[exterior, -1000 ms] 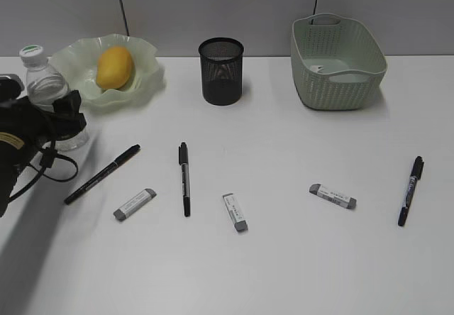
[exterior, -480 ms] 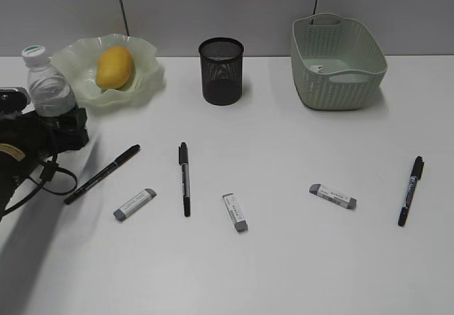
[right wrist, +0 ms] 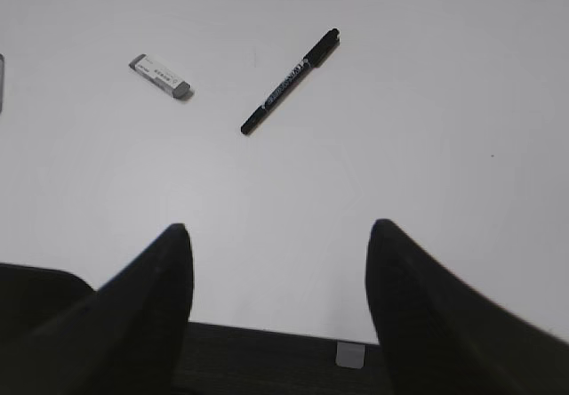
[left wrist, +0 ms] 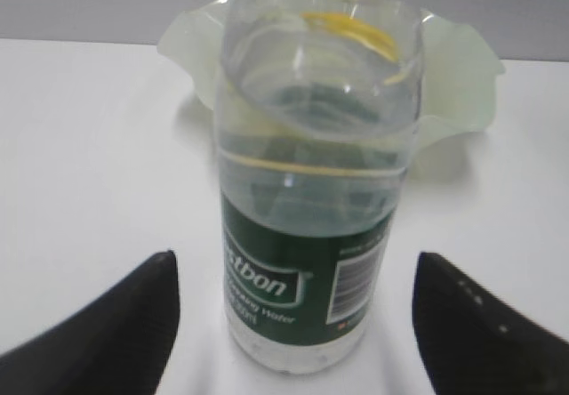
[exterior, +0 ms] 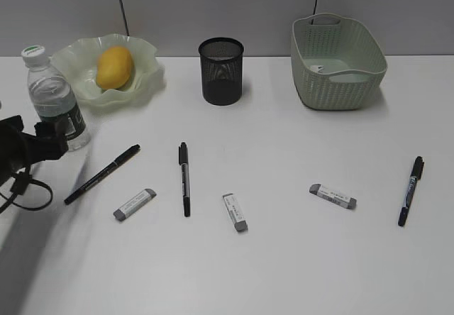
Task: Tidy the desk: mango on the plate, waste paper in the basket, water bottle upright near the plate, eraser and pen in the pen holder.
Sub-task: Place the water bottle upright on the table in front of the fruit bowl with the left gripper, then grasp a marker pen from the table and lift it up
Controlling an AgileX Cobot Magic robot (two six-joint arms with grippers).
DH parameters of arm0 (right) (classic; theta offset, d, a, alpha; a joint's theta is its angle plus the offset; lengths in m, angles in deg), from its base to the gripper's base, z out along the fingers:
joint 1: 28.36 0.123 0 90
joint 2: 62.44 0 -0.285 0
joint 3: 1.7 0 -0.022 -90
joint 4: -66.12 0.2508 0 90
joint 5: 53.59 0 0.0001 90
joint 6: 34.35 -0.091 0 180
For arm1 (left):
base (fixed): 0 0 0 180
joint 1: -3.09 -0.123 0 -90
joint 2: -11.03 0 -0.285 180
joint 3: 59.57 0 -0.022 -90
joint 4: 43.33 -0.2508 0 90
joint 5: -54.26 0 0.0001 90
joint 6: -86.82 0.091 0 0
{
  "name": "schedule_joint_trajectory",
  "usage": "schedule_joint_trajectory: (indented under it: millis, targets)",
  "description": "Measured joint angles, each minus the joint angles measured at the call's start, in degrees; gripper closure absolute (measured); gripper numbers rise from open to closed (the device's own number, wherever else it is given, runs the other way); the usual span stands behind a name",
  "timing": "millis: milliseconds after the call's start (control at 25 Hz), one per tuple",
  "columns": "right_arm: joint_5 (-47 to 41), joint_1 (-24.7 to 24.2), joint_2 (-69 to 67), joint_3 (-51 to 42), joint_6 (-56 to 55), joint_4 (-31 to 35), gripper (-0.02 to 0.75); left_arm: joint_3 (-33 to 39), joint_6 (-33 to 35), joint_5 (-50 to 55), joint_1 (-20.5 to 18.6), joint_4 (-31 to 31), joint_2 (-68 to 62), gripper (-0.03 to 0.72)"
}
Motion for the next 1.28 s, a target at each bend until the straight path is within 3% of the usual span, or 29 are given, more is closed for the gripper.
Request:
schedule_joint_trajectory:
  millis: [160,320,680,920,1080,1280]
  targets:
    - [0.0,0.0,0.0,0.0,0.0,0.0,0.248,1.3,0.0,8.4,0.0,-0.3,9.8,0.066]
    - [0.0,0.0,0.0,0.0,0.0,0.0,0.248,0.8,0.0,26.4,0.0,-1.3,22.0,0.07]
    - [0.0,0.0,0.0,0.0,0.0,0.0,0.248,-13.3,0.0,88.8,0.0,-4.3,37.0,0.088]
    - [-0.1,0.0,0.0,0.0,0.0,0.0,0.248,-22.2,0.4,120.0,0.0,-3.2,38.5,0.115]
    - [0.0,0.0,0.0,0.0,0.1,0.0,0.248,-22.7,1.2,128.4,0.0,-1.6,40.5,0.119]
    - [0.0,0.0,0.0,0.0,0.1,0.0,0.248,-22.7,3.2,131.1,0.0,-1.4,48.4,0.146]
